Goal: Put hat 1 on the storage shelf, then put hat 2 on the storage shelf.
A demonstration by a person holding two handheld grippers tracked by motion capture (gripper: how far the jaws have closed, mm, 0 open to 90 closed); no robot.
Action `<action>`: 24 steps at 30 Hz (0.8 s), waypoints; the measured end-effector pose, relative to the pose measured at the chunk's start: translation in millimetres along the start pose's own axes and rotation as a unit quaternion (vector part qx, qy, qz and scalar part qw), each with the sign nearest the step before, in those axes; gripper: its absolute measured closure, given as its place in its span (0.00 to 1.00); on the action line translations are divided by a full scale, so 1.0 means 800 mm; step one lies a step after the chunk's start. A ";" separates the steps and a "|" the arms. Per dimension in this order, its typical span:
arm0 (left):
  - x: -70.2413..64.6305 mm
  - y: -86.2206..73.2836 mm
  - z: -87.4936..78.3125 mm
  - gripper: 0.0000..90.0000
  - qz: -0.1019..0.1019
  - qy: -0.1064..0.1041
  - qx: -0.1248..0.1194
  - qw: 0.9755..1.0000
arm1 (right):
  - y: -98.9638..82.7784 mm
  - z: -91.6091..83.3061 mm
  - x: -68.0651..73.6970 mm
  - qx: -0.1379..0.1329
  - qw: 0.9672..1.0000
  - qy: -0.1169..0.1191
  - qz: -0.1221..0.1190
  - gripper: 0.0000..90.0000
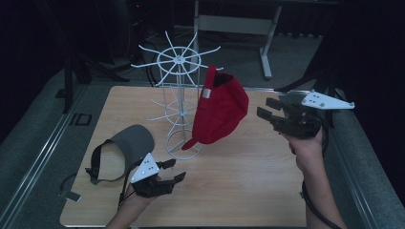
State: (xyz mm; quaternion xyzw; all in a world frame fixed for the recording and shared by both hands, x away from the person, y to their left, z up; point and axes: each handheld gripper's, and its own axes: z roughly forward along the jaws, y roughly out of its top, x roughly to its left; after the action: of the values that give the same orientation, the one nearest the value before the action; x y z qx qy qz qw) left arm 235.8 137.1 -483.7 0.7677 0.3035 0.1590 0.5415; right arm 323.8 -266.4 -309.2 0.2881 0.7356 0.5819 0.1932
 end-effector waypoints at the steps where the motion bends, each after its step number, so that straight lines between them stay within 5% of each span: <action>1: 0.000 -0.001 0.000 0.47 0.000 0.001 0.000 1.000 | -0.003 -0.001 -0.001 0.002 1.000 -0.002 -0.001 0.45; 12: 0.011 -0.014 -0.013 0.47 -0.007 0.021 0.001 1.000 | -0.066 -0.017 -0.019 0.024 0.999 -0.041 0.026 0.22; 21: 0.024 -0.029 -0.030 0.47 -0.010 0.048 0.003 0.999 | -0.122 -0.018 -0.032 0.049 0.997 -0.045 0.050 0.21; 24: 0.030 -0.034 -0.036 0.48 -0.013 0.059 0.004 0.998 | -0.140 -0.018 -0.033 0.053 0.996 -0.063 0.037 0.21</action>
State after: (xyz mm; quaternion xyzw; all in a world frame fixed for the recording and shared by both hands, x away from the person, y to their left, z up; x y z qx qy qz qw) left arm 229.4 179.7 -500.3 0.7554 0.3455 0.1956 0.5213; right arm 312.7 -311.6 -415.5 0.3604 0.7407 0.5298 0.2020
